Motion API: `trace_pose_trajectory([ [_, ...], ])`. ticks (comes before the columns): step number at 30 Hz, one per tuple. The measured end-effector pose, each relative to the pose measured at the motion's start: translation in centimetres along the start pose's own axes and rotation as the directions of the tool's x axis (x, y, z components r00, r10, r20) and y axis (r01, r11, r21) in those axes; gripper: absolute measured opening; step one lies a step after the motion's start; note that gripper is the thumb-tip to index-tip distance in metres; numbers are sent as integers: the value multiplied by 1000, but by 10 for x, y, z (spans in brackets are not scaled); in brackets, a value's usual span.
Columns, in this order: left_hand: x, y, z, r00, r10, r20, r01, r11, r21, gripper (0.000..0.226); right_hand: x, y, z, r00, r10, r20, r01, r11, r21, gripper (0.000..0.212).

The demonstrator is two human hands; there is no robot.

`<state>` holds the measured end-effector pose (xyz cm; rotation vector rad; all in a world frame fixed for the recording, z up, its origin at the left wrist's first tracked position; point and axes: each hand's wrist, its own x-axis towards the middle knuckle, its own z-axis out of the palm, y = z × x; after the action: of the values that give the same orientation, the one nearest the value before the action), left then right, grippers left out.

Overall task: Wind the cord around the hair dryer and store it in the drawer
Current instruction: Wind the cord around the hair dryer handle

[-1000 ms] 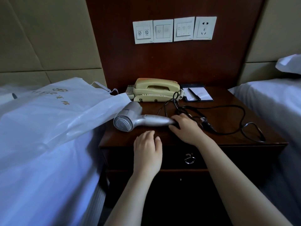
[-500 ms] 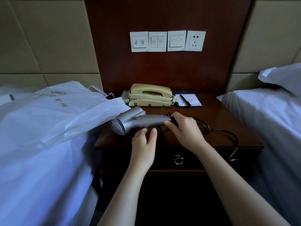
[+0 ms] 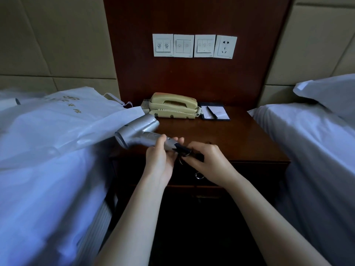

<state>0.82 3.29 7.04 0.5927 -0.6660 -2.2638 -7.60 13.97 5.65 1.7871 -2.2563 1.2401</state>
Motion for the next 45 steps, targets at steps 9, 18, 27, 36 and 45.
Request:
trace_pose_trajectory([
  [9, 7, -6, 2, 980, 170, 105, -195, 927, 319, 7, -5, 27, -27, 988, 149, 51, -93, 814, -574, 19],
  [18, 24, -1, -23, 929, 254, 270, -370, 656, 658, 16, -10, 42, -67, 902, 343, 261, -300, 934, -193, 22],
  [27, 3, -20, -13, 940, 68, 334, -280, 712, 644, 32, 41, 10, -39, 946, 232, -227, -140, 923, 359, 17],
  [36, 0, -10, 1, 954, 38, 298, -225, 750, 622, 33, 77, -20, -12, 879, 323, -352, -116, 860, 498, 27],
  [45, 2, 14, 2, 958, 166, 233, -275, 755, 595, 31, 30, -8, -21, 774, 468, -427, -20, 691, 722, 9],
])
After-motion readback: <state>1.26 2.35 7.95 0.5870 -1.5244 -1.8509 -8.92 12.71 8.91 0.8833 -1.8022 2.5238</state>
